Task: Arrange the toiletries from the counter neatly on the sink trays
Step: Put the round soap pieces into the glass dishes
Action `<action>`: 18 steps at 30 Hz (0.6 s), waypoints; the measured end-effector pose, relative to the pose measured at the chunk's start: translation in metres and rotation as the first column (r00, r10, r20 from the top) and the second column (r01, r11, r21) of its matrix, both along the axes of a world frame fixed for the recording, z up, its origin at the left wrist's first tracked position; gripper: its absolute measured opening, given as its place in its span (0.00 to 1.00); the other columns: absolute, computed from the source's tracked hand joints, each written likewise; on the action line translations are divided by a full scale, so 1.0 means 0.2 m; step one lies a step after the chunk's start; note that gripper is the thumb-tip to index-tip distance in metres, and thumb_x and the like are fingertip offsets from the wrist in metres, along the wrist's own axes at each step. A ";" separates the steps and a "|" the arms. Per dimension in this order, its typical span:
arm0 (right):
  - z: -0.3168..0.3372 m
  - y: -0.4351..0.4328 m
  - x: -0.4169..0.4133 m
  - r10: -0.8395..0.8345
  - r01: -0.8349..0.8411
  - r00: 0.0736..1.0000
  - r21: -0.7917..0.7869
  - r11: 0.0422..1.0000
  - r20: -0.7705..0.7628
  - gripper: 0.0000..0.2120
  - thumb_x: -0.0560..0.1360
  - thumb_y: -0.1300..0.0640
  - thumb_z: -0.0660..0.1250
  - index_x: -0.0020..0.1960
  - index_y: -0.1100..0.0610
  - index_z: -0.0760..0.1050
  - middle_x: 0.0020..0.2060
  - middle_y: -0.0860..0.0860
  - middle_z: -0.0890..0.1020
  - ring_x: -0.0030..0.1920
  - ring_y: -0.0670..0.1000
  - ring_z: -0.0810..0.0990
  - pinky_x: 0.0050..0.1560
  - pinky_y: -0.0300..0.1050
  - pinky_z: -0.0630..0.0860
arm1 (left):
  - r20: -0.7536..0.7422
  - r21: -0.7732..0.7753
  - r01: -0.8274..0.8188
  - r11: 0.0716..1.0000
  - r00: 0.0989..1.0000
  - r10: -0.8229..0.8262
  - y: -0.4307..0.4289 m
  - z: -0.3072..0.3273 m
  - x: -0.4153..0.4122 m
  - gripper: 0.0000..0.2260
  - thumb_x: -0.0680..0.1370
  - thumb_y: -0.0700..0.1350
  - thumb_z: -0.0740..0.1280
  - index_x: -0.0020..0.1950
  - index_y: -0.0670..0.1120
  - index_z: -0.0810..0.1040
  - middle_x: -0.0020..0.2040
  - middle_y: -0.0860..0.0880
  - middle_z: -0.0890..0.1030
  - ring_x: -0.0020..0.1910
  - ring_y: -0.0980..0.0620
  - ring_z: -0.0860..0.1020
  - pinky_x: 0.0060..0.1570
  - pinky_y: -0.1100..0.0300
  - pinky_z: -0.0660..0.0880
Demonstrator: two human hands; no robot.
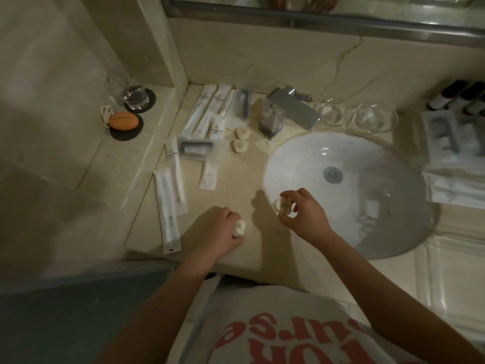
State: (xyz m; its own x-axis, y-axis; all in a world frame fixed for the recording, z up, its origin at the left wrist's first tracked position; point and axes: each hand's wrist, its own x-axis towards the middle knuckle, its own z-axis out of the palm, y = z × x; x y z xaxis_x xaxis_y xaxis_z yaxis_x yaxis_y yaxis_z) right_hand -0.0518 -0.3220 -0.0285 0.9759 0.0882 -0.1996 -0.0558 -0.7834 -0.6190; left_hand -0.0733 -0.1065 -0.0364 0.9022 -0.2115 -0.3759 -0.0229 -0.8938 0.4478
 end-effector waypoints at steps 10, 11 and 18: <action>0.16 -0.39 0.18 -0.101 0.099 0.991 0.025 0.995 0.091 0.22 0.67 0.58 0.74 0.61 0.53 0.75 0.51 0.49 0.74 0.44 0.51 0.76 0.44 0.43 0.74 | 0.125 -0.272 -0.072 0.960 0.986 0.109 -0.48 0.21 0.34 0.21 0.69 0.45 0.72 0.61 0.42 0.75 0.56 0.47 0.73 0.48 0.50 0.75 0.49 0.61 0.70; 0.18 -0.44 0.22 -0.121 0.119 0.987 0.026 0.993 0.104 0.22 0.67 0.59 0.74 0.61 0.53 0.75 0.51 0.50 0.74 0.45 0.52 0.77 0.45 0.44 0.74 | 0.133 -0.310 -0.074 0.948 0.984 0.120 -0.53 0.25 0.39 0.21 0.69 0.45 0.73 0.60 0.42 0.76 0.55 0.48 0.73 0.47 0.50 0.75 0.50 0.60 0.73; 0.26 -0.73 0.55 -0.172 0.175 0.978 -0.012 0.985 0.121 0.24 0.66 0.62 0.72 0.62 0.55 0.75 0.54 0.55 0.75 0.48 0.57 0.78 0.49 0.45 0.74 | 0.191 -0.379 0.063 0.923 0.982 0.011 -0.86 0.48 0.80 0.19 0.68 0.41 0.72 0.59 0.43 0.77 0.50 0.50 0.73 0.41 0.53 0.74 0.45 0.62 0.70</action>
